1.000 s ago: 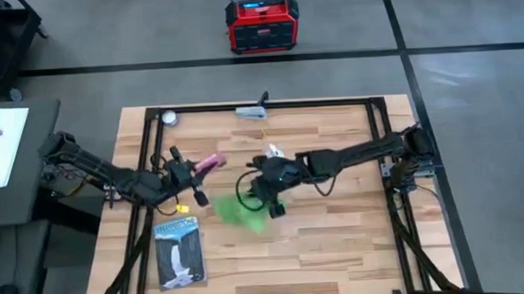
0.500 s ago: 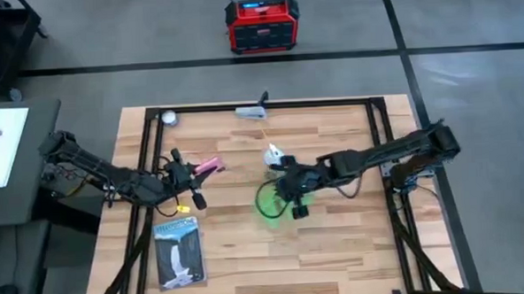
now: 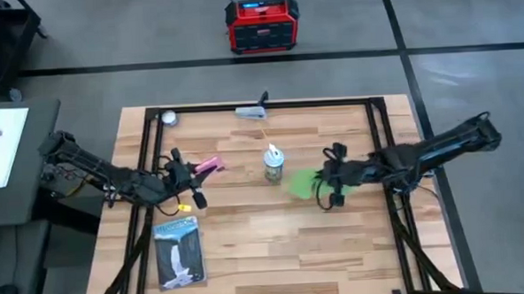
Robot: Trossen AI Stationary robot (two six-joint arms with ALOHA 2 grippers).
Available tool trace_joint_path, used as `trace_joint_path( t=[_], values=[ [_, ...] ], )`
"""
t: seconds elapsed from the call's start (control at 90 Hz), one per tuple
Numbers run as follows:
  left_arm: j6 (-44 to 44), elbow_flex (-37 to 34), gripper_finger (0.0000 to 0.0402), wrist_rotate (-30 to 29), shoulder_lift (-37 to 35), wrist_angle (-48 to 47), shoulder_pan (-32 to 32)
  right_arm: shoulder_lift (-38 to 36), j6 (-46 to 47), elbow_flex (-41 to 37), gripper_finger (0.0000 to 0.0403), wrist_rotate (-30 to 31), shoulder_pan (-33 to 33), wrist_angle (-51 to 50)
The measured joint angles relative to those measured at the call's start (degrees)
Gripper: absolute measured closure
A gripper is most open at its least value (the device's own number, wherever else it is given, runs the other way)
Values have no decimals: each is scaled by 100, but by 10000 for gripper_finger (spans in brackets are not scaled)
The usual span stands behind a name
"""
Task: Apply microfiber cloth
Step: Wipe pink cellphone with a microfiber cloth
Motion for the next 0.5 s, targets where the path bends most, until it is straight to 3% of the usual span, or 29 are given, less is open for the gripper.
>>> trace_joint_path(
  t=[0.133, 0.256, 0.367, 0.5],
  values=[
    [-52, -2, 400, 5, 0, -153, 10, -99, 59, -2, 403, 100, -150, -190],
    [-218, -2, 400, 8, 0, -299, 10, 105, 258, -430, 403, 47, -213, 289],
    [-409, -2, 400, 9, 0, -462, 10, 467, 609, -1205, 403, -399, -215, 1324],
    [-501, -2, 400, 11, 0, -482, 10, 1024, 1212, -2066, 403, -1372, -189, 3258]
  ],
)
